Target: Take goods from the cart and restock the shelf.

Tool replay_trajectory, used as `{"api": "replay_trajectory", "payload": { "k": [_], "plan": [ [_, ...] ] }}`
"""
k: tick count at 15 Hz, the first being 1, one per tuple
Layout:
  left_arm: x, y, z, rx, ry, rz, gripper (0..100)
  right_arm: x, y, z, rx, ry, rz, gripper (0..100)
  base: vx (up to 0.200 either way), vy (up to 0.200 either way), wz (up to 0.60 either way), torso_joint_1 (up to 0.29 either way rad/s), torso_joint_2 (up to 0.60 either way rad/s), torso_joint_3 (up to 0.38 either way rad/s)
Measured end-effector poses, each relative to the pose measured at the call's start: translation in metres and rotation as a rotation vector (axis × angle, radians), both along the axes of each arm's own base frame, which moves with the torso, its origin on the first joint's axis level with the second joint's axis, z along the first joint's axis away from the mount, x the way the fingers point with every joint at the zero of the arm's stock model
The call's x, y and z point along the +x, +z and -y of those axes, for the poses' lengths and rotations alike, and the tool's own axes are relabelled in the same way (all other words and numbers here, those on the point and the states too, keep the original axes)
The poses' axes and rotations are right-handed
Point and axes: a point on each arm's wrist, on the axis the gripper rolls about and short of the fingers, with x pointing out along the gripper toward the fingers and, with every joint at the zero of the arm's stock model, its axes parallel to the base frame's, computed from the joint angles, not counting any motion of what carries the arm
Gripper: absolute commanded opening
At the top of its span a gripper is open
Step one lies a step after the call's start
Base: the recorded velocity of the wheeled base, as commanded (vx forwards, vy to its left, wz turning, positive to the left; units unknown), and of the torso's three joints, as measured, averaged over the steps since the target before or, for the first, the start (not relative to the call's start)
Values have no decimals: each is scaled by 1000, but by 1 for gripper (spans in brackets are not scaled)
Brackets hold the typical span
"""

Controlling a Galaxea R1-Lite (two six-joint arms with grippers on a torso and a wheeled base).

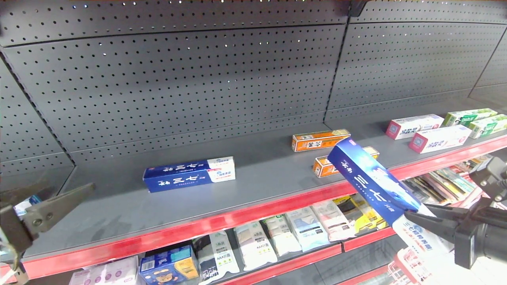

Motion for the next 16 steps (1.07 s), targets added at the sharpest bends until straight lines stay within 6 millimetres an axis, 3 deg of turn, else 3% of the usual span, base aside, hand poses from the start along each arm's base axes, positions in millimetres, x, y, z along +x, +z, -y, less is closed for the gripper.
{"api": "replay_trajectory", "payload": {
  "k": [4,8,12,16],
  "plan": [
    [52,0,5,-28,41,-48,100,1,1,0,-6,1,8,0,0,0,0,0,0,0],
    [97,-9,23,-105,124,-120,100,1,1,0,-25,-5,14,0,0,0,0,0,0,0],
    [123,-29,38,-86,109,-197,100,0,0,0,-28,-3,12,0,0,0,0,0,0,0],
    [145,-33,63,-83,56,-160,100,0,-1,0,-53,13,22,0,0,0,0,0,0,0]
  ]
}}
